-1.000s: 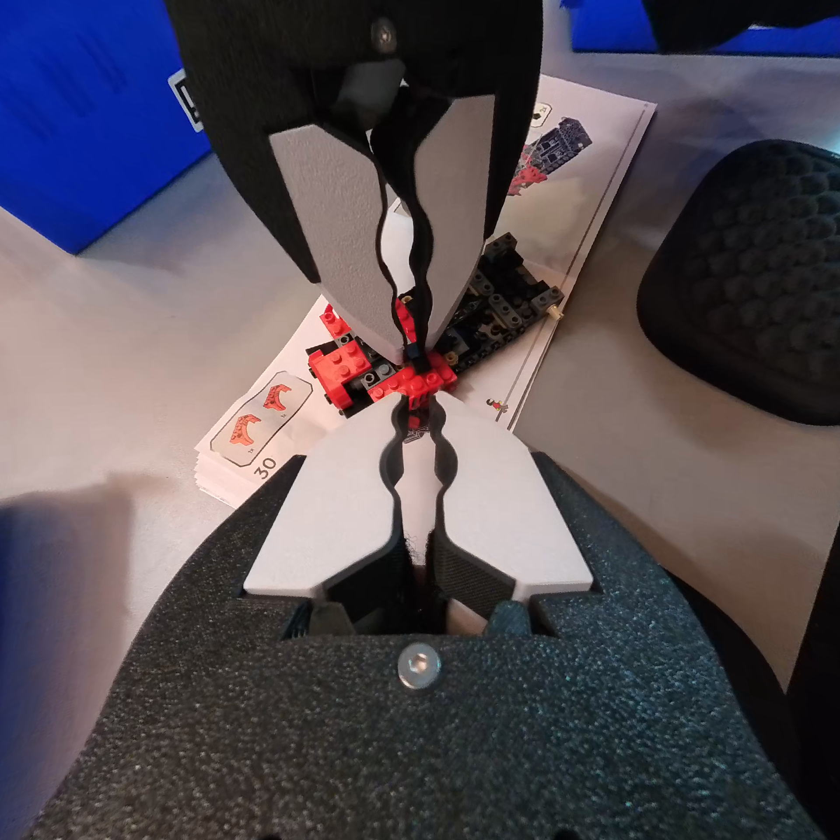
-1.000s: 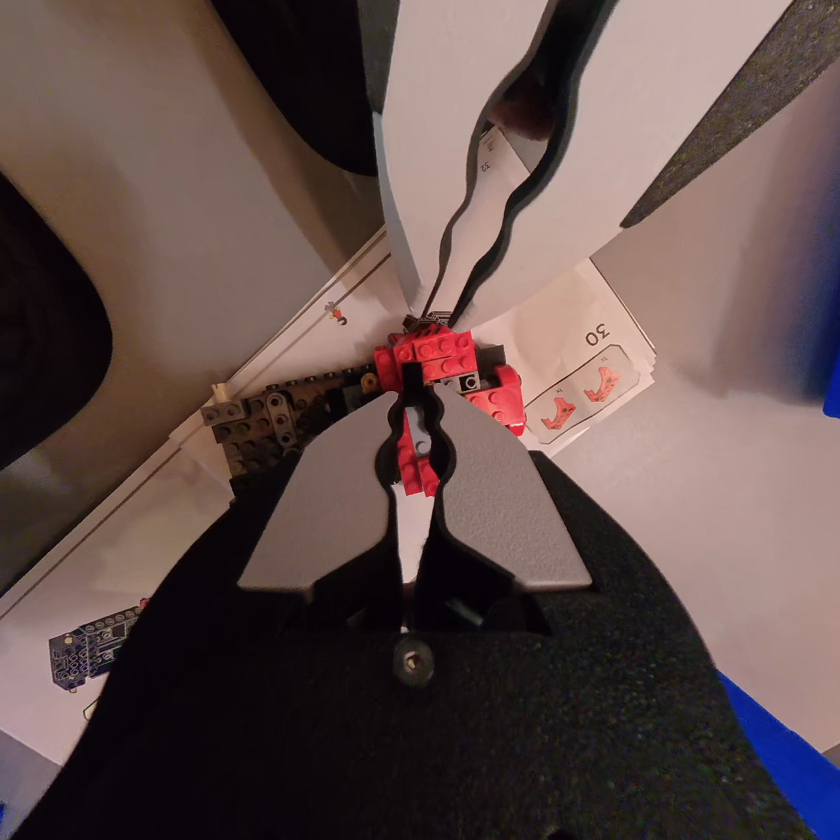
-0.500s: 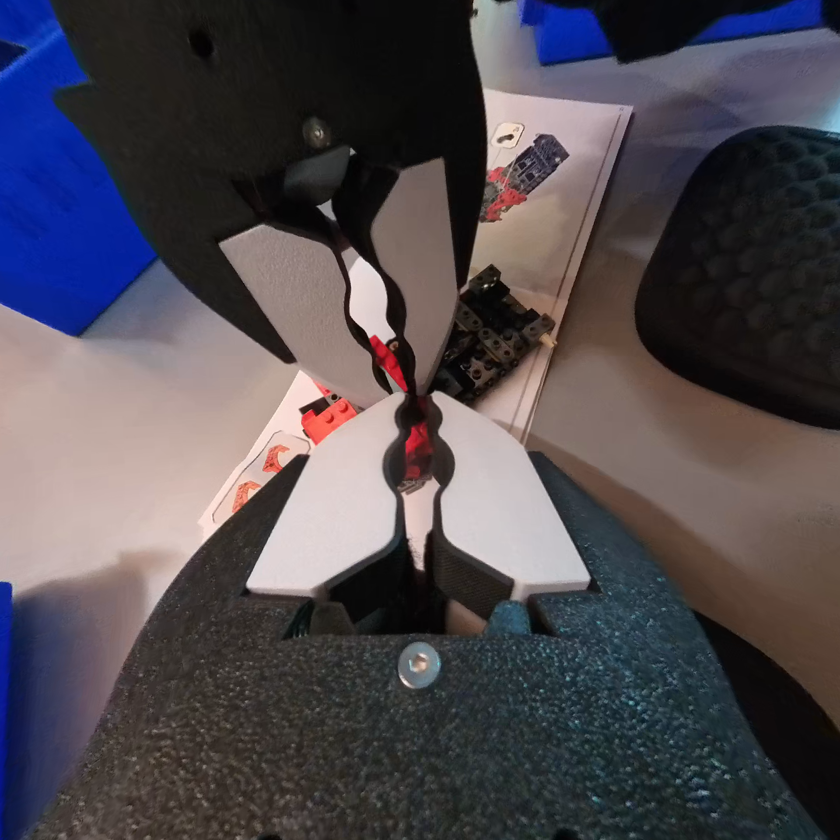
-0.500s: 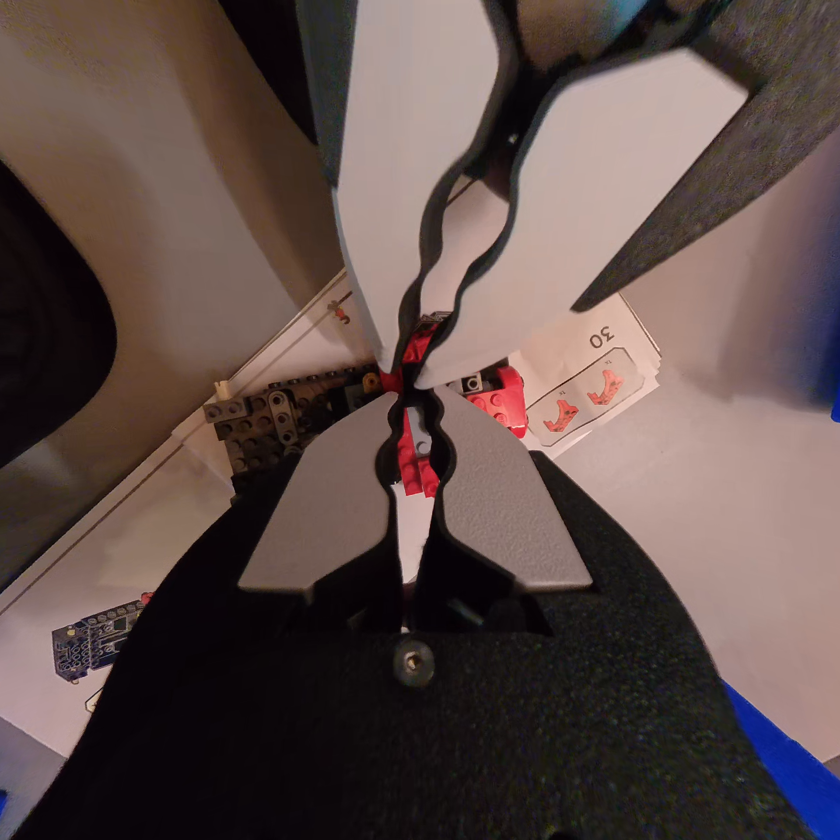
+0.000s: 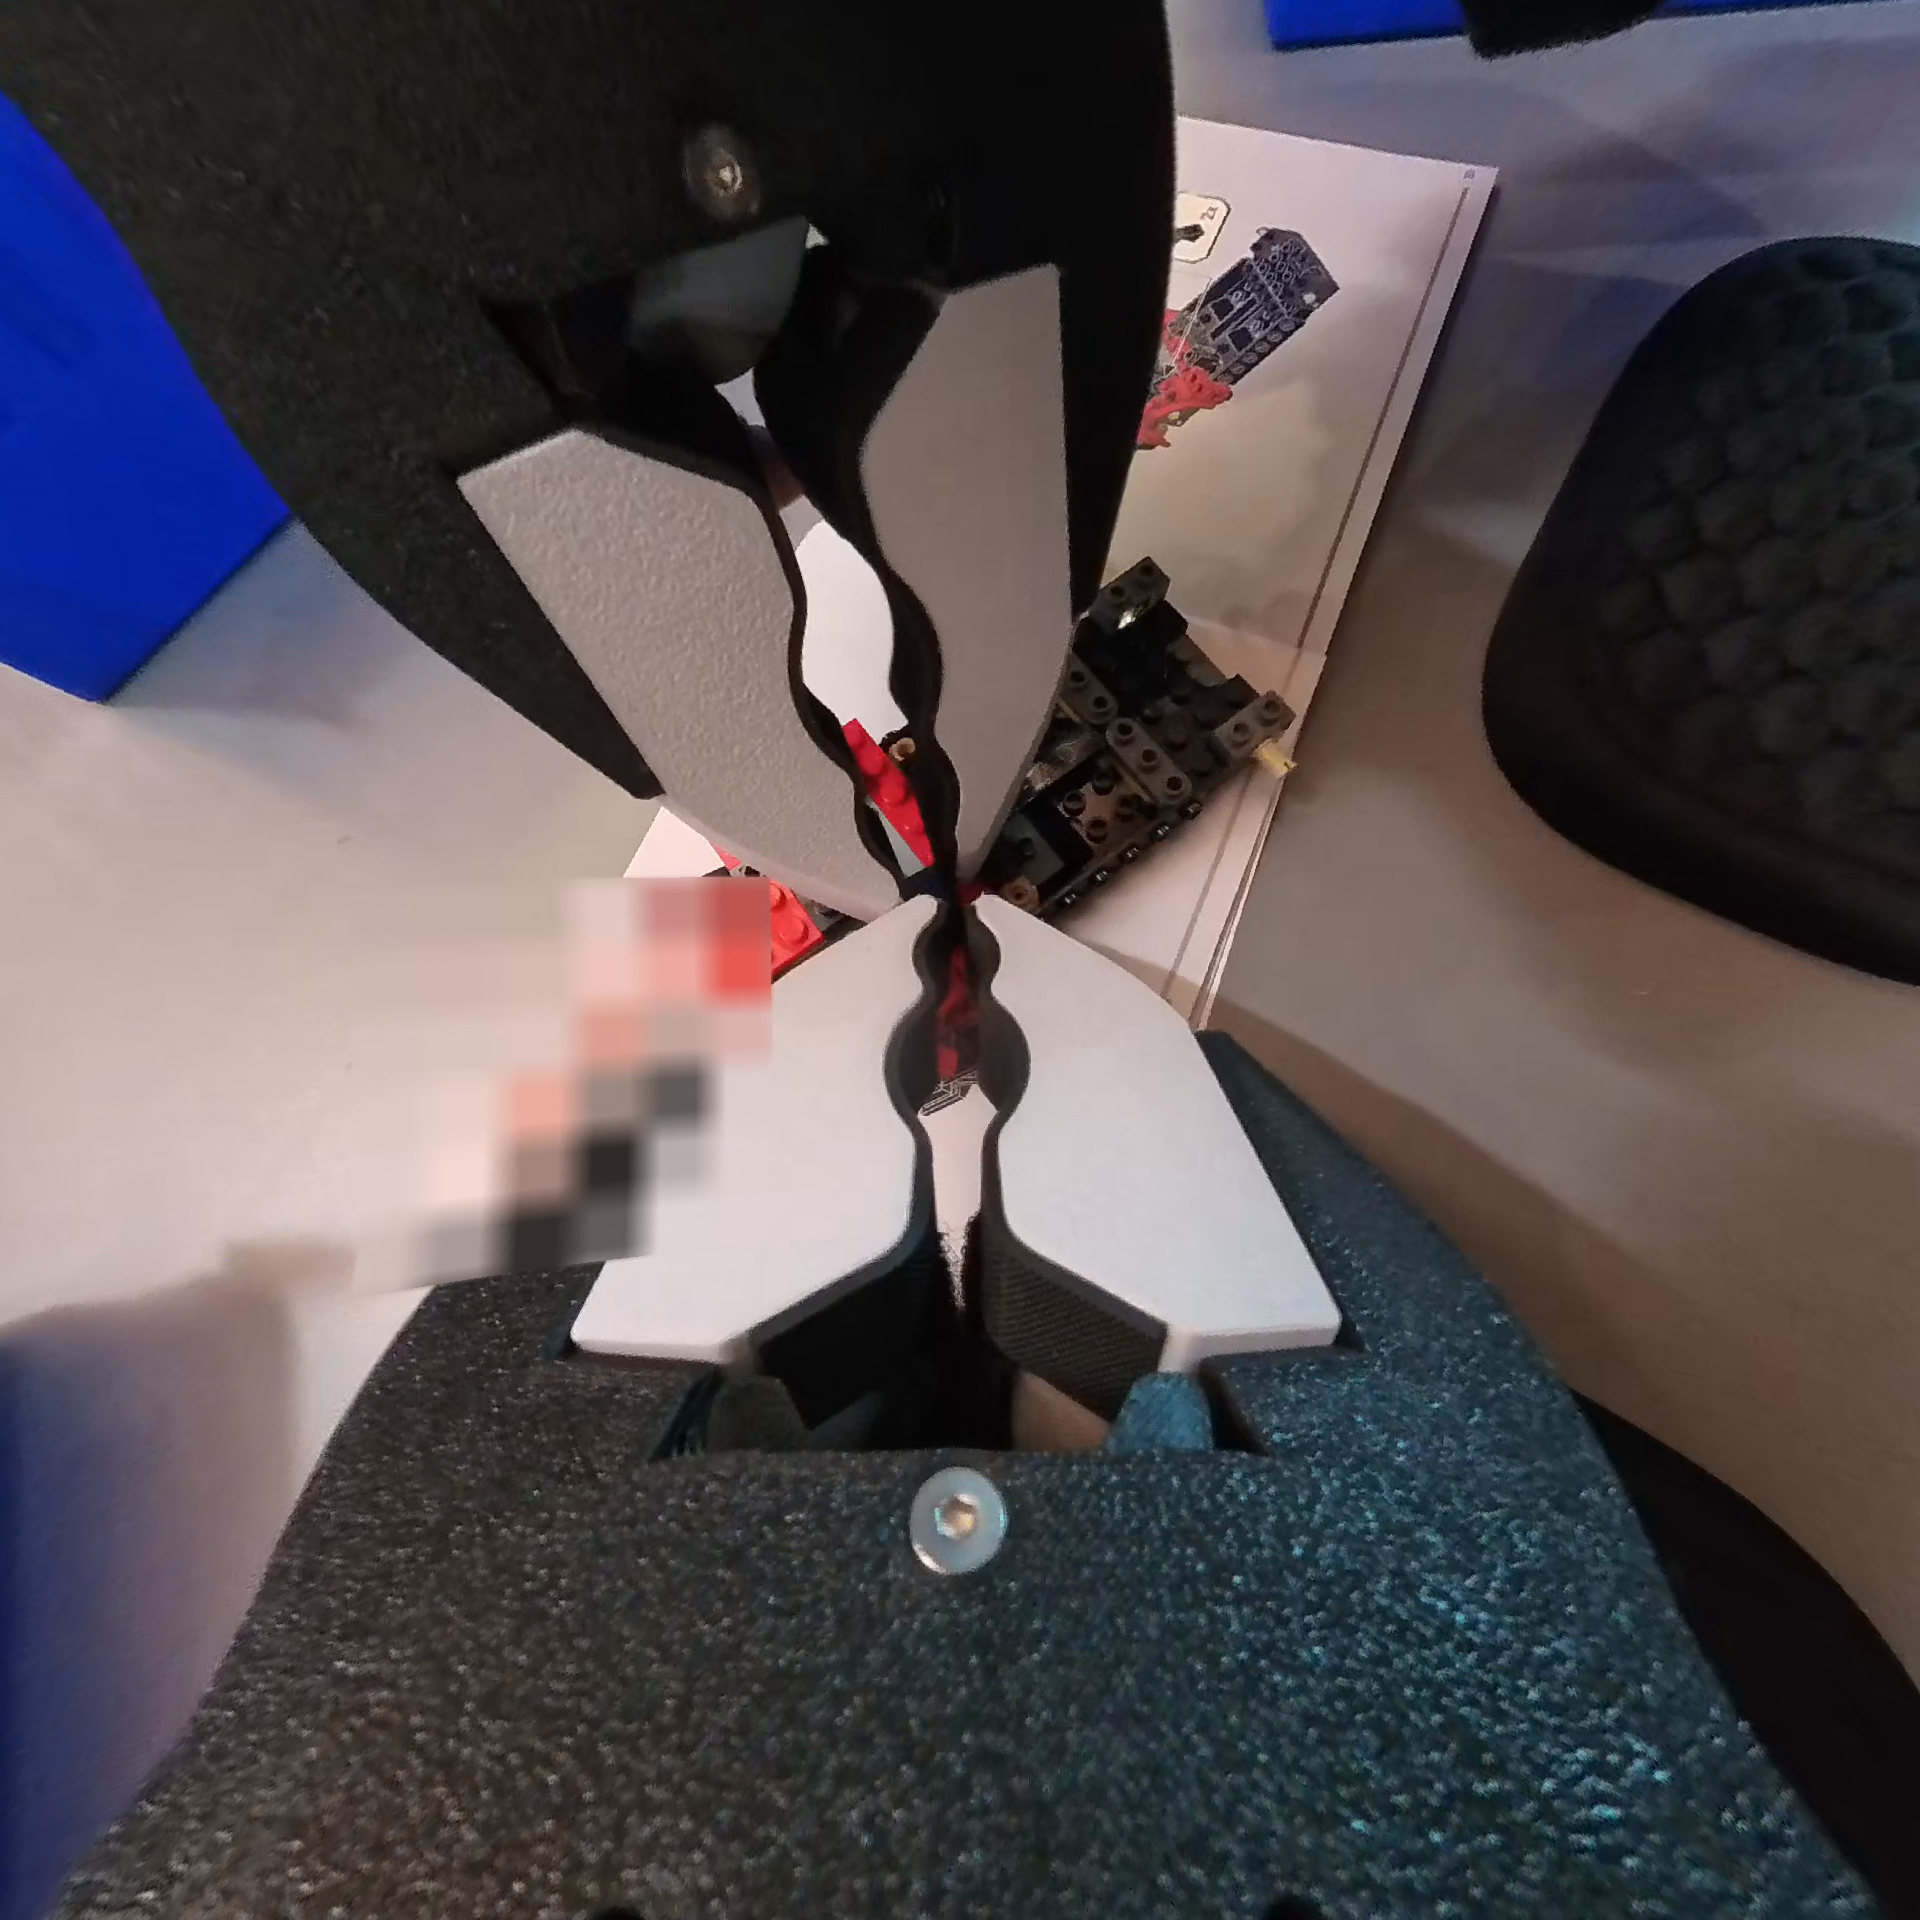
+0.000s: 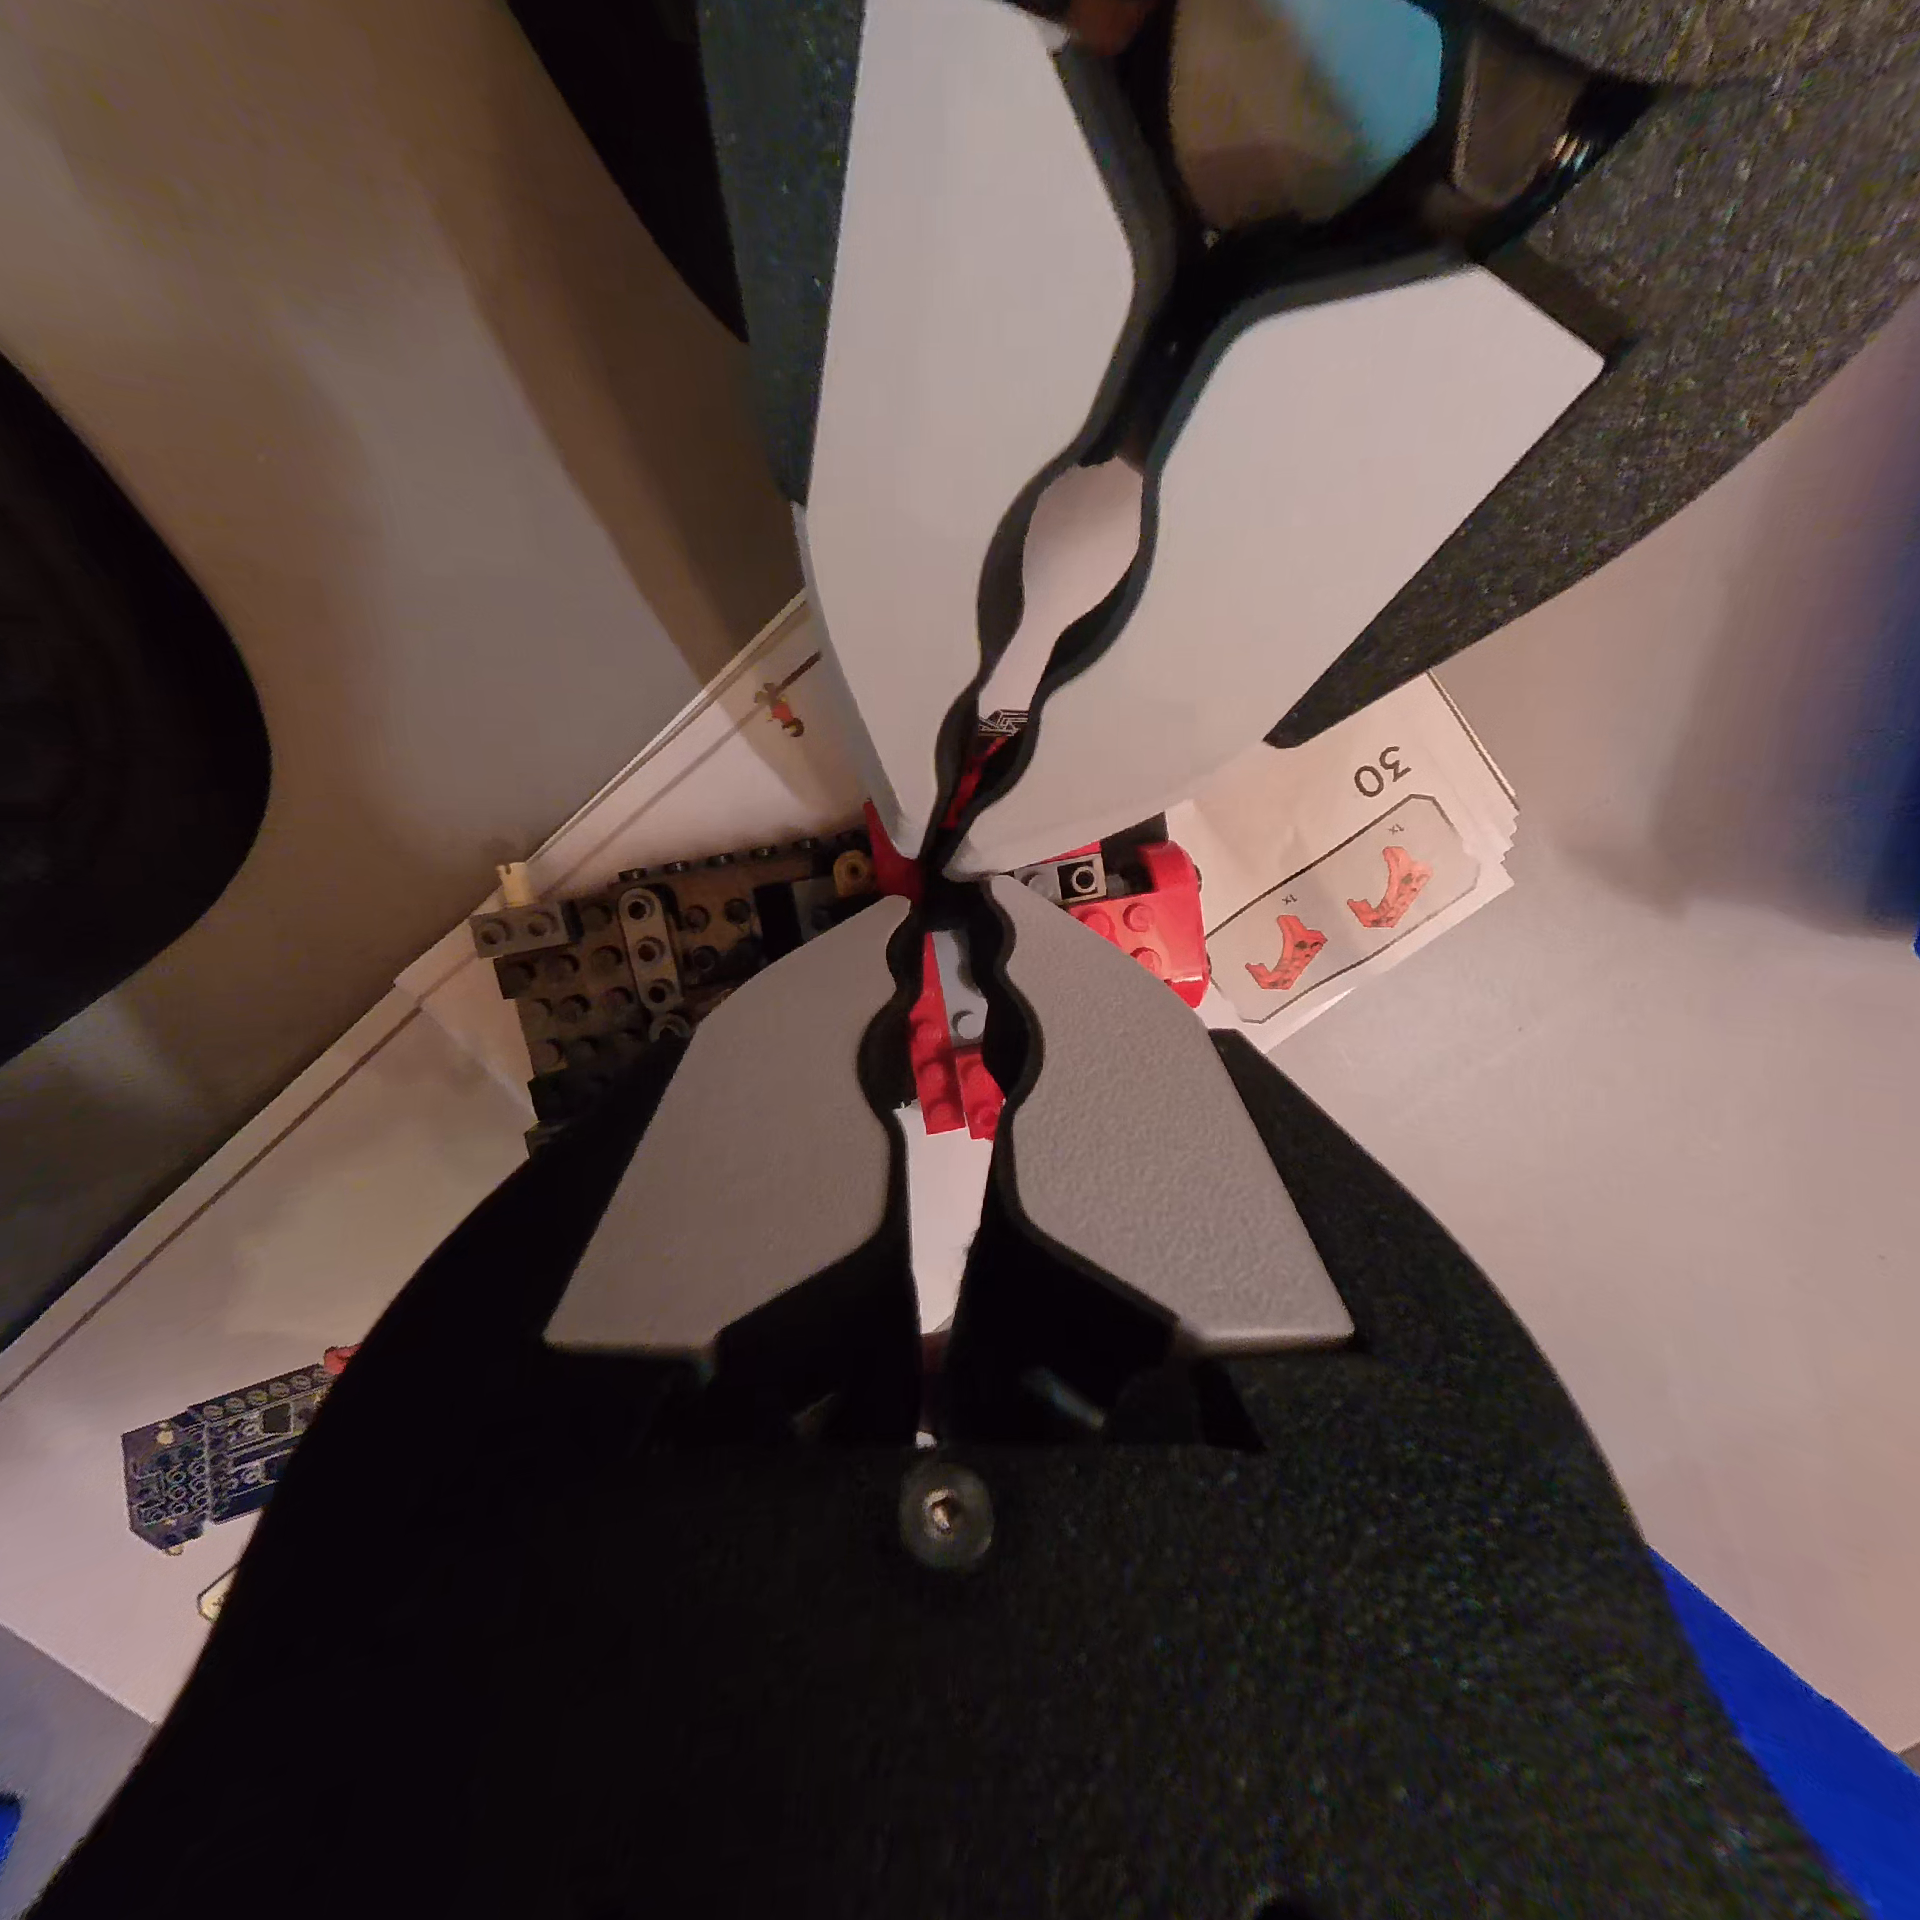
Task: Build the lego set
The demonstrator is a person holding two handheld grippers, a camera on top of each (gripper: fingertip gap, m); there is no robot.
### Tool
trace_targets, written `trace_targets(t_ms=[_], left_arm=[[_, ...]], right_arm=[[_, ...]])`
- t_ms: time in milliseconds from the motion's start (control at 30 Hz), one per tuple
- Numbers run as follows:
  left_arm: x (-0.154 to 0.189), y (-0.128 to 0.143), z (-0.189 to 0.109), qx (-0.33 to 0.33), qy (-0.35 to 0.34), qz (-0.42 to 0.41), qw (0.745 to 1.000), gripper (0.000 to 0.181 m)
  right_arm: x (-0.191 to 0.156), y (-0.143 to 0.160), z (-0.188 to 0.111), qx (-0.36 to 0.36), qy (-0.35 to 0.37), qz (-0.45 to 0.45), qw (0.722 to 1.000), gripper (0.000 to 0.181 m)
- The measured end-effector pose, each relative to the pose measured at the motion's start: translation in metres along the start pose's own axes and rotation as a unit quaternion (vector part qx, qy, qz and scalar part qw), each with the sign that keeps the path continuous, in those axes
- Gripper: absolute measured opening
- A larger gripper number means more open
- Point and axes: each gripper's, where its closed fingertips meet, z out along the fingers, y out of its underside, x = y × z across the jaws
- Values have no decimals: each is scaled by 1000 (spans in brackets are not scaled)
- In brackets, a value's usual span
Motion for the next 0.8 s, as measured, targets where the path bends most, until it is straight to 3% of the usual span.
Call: trace_targets(t_ms=[800], left_arm=[[-1,2,0,-4,2,-12,1000,0]], right_arm=[[0,5,-8,24,14,44,999,13]])
